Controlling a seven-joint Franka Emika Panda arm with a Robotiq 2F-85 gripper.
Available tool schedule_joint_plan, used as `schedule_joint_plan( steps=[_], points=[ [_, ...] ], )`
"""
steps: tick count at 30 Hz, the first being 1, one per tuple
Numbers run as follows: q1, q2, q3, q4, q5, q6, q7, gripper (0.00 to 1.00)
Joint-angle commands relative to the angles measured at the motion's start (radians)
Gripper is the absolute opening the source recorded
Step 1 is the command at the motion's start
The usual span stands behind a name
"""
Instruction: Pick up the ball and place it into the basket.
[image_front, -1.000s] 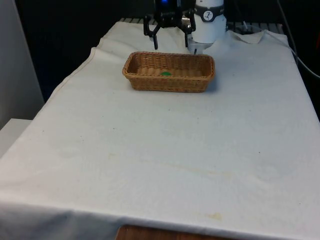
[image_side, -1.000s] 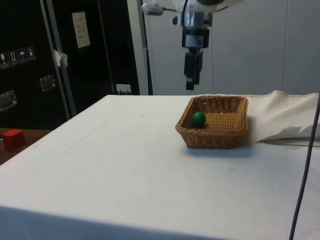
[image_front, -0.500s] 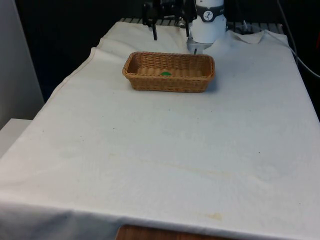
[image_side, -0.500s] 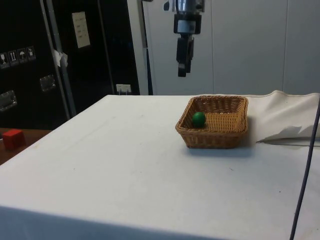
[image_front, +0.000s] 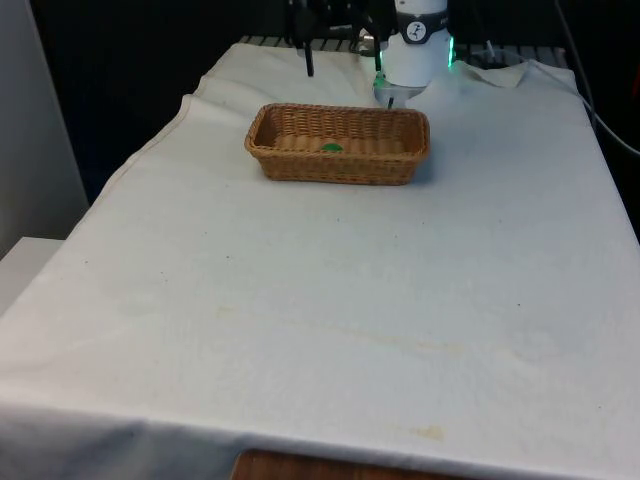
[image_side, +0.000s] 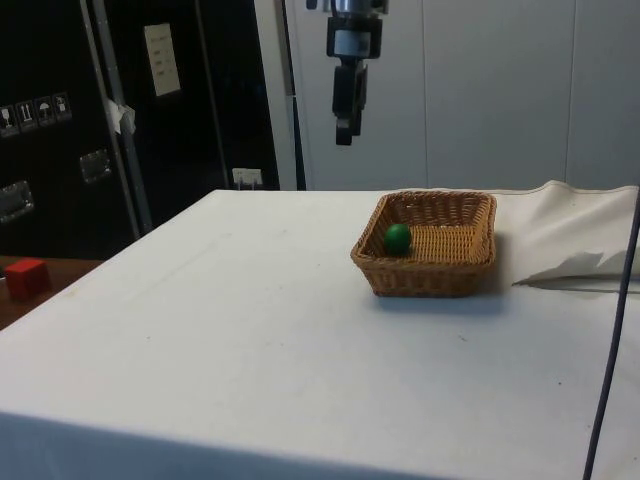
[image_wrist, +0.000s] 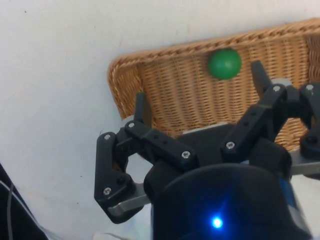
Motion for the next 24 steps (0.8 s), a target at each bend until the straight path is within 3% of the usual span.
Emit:
schedule_joint_plan(
  steps=[1, 16, 17, 24],
  points=[
    [0.001, 0.012, 0.005, 0.01, -0.008, -0.003, 0.012, 1.0],
    [0.004, 0.108, 0.057, 0.097, -0.017, 0.007, 0.042, 1.0],
    [0.003, 0.097, 0.055, 0.09, 0.0, 0.003, 0.025, 1.0],
    [0.006, 0.152, 0.079, 0.137, -0.023, 0.008, 0.059, 1.0]
  ],
)
